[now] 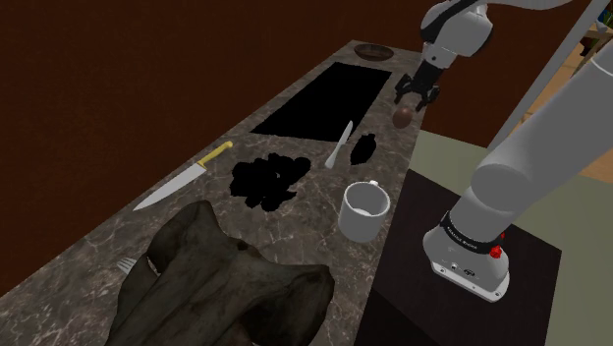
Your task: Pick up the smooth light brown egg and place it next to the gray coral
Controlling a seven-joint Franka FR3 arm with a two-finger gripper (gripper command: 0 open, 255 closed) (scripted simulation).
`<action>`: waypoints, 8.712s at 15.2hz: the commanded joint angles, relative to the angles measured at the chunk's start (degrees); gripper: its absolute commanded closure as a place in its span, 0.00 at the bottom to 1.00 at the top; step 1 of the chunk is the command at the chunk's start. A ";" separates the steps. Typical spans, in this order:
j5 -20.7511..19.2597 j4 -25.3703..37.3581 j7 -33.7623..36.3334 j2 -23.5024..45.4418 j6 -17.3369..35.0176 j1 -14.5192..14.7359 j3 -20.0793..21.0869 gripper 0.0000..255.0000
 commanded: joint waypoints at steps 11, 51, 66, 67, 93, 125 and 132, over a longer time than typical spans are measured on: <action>4.29 -1.60 -3.06 4.08 4.54 1.07 -0.12 0.00; -6.37 9.61 9.27 -8.46 -15.44 -0.91 3.08 1.00; -7.86 16.86 13.92 -11.99 -25.19 -0.77 5.43 1.00; -8.27 15.09 15.47 -13.79 -24.81 -0.73 6.67 1.00; 2.91 -8.37 52.02 -39.54 -19.25 8.02 40.20 1.00; 10.04 8.58 88.71 -17.78 -2.39 11.34 80.24 1.00; 10.57 4.52 88.42 -16.09 3.32 11.21 82.27 1.00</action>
